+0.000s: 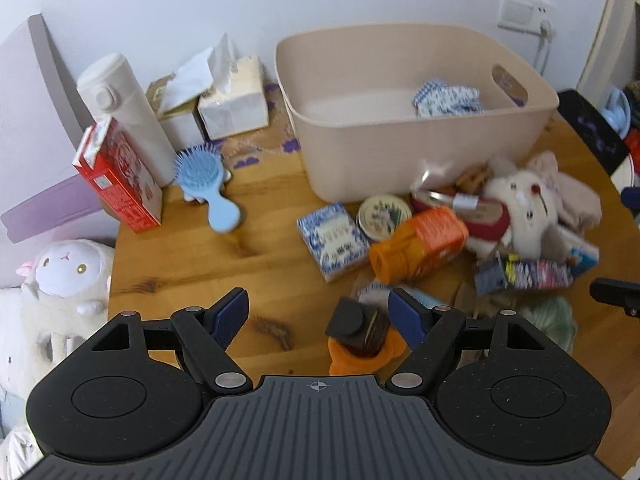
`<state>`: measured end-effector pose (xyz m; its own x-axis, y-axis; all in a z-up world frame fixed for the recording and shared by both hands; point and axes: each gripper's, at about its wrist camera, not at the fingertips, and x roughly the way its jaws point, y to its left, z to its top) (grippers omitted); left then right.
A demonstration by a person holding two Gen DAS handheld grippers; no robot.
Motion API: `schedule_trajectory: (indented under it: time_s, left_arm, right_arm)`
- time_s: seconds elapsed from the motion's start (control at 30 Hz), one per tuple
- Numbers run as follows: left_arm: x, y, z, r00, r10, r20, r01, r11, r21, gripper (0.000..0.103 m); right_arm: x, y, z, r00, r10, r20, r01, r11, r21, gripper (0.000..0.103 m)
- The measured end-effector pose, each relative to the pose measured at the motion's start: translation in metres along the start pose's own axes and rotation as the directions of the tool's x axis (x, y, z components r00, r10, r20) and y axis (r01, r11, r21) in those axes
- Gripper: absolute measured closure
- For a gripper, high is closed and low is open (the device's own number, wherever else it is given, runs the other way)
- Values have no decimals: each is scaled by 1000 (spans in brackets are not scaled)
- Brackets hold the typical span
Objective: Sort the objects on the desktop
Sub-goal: 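Grasp the black cube with the left gripper while the right grasps the snack stick box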
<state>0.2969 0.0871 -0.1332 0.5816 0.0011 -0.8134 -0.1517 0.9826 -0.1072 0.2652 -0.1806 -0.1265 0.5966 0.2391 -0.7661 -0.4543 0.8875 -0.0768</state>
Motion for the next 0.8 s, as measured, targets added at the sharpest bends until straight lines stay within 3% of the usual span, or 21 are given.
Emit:
schedule_trajectory:
  time_s: [0.8]
  left_arm:
    - [61, 5, -6, 986, -109, -123, 105, 994, -36, 27]
  right_arm:
    - [58, 10, -1, 988, 104, -111, -115, 989, -97, 34]
